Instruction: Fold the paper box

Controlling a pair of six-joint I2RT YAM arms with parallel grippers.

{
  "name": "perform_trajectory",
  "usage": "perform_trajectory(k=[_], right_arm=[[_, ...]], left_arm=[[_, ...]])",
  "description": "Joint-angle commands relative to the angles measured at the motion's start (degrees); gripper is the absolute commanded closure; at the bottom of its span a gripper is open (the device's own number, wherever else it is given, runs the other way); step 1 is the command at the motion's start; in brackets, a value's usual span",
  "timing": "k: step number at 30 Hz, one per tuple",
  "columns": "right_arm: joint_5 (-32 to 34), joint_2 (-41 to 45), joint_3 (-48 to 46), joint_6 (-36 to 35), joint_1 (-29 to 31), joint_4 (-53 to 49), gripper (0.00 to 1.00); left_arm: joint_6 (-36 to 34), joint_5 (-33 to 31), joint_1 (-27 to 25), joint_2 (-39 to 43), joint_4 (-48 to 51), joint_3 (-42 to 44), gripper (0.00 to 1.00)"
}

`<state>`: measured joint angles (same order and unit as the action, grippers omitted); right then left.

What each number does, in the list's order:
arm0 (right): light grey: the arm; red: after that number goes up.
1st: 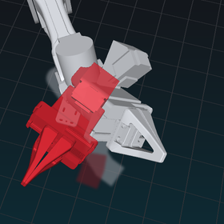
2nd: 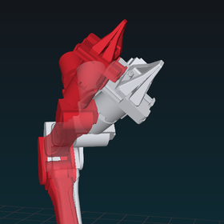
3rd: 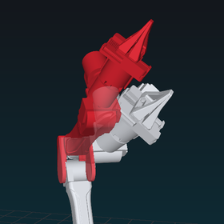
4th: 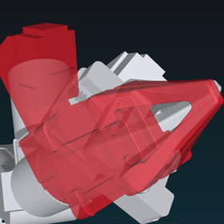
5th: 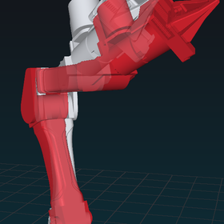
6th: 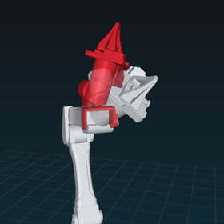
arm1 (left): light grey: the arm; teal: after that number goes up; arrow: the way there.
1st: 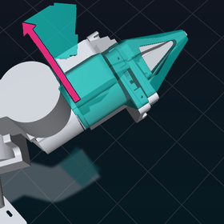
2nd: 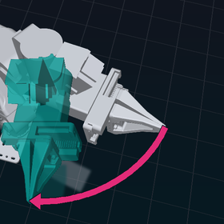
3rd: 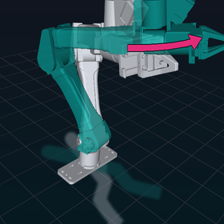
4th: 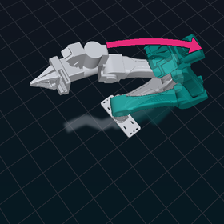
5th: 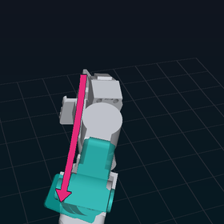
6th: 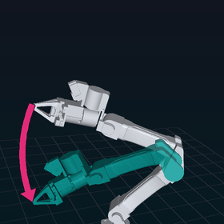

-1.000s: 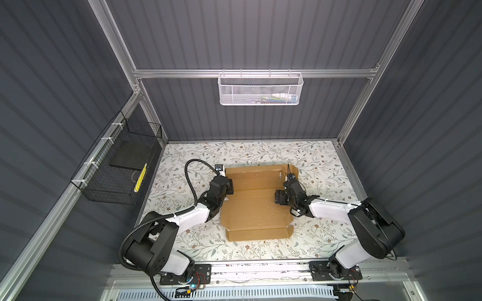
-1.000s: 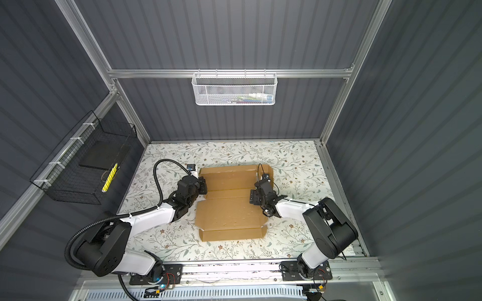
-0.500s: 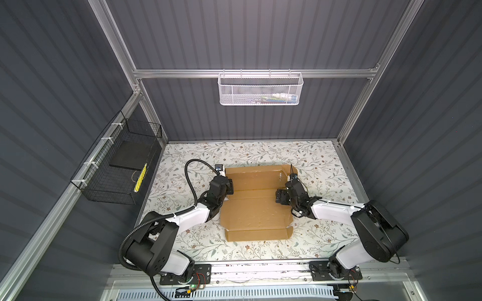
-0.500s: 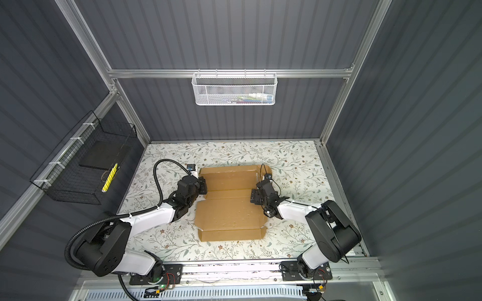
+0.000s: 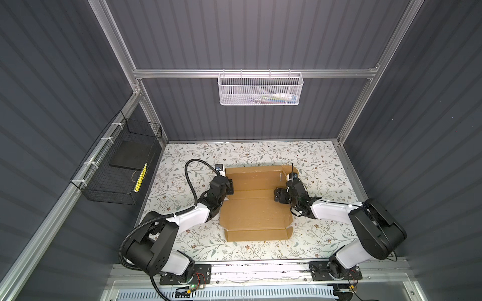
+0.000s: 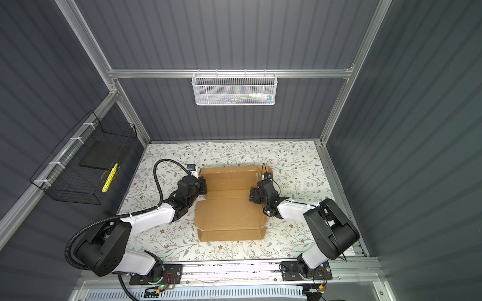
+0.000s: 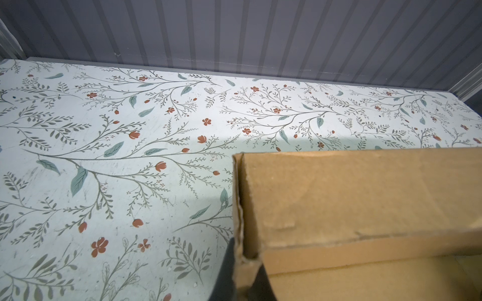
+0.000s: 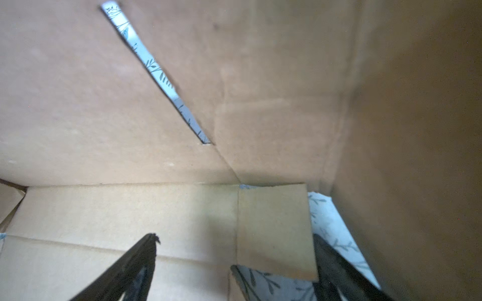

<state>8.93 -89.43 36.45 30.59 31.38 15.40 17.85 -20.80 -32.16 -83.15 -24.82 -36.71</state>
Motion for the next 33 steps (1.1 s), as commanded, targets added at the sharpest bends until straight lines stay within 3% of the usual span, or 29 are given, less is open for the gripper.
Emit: perform_trajectory(k=[1,14,25,33], right_arm=[[-3.3,-0.4,2.2,-1.1,-0.1,3.0,0.1],[-5.8,0.7,4.3,-1.8,1.1,1.9,0.1],[-5.3,-2.3,8.2,-1.9,3.3,0.8,0.11],[-2.8,1.2,7.0,-3.0,3.3,-2.7,0.1]], left_arm=[[1.3,1.7,0.0,-1.8,3.1,-0.7,1.0],[1.7,2.3,-0.1,-2.0,3.0,-0.7,1.0],[1.9,2.5,0.0,-2.2,2.8,-0.7,1.0],[1.8,0.9,-0.1,-1.6,3.2,-0.5,1.0]])
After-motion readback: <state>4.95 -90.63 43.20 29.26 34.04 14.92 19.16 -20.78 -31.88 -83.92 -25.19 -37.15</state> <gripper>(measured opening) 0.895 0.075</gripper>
